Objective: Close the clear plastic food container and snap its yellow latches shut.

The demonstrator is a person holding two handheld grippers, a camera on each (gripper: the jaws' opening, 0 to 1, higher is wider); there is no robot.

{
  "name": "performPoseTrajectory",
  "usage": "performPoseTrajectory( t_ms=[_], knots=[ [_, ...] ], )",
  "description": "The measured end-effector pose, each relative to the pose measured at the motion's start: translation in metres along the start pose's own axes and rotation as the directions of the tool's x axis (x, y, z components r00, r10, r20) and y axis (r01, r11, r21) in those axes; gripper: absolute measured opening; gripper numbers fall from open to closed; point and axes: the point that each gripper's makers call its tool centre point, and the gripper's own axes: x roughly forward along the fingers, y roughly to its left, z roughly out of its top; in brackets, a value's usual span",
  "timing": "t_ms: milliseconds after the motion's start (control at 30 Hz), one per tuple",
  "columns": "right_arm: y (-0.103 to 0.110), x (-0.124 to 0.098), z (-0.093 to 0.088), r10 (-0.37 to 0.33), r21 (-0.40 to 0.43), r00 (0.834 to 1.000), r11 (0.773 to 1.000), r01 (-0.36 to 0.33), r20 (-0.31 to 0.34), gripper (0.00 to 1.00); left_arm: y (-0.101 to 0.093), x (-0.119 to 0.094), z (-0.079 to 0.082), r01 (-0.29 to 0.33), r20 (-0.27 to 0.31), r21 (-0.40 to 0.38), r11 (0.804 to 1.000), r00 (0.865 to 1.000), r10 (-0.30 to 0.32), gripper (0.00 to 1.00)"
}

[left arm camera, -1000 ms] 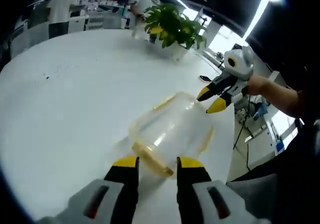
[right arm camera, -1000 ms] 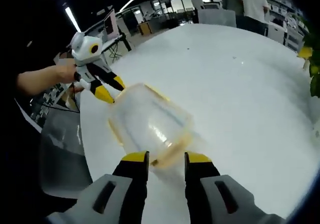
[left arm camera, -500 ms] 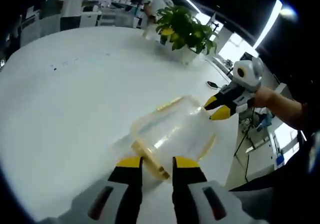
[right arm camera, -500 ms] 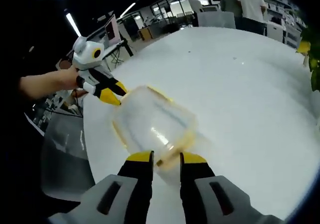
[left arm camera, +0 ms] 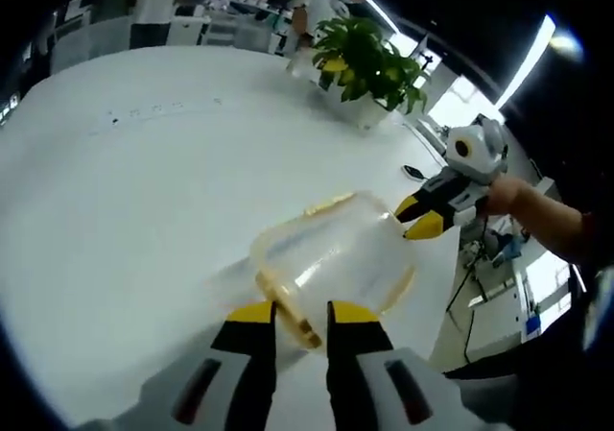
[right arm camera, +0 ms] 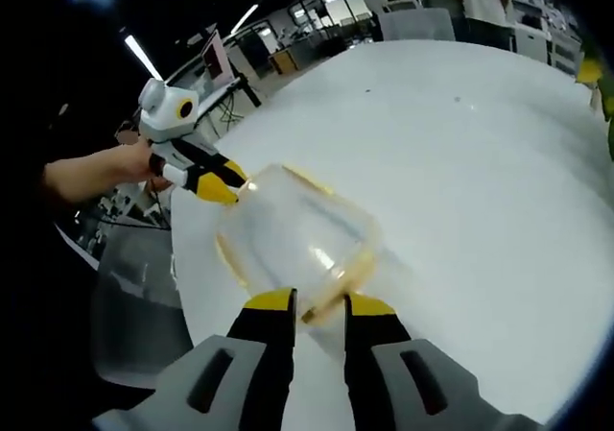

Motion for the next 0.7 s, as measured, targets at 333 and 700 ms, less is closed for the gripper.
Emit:
performPoseTrajectory(
  t_ms=[333, 700],
  knots=[
    [-0.0068, 0.003, -0.0026, -0.035, 0.003, 0.999, 0.999, 0.035, 0.003, 0.18, 0.0002, -0.0013, -0.0003, -0.003, -0.007, -0.011, 1.0, 1.0, 0.003, 0.14],
    [-0.0105, 0.0013, 0.0013, -0.098, -0.088, 0.995, 0.991, 0.096, -0.016, 0.19, -0.0004, -0.002, 0.0055, -0.051, 0.018, 0.133, 0.99, 0.999, 0.049, 0.17]
  ],
)
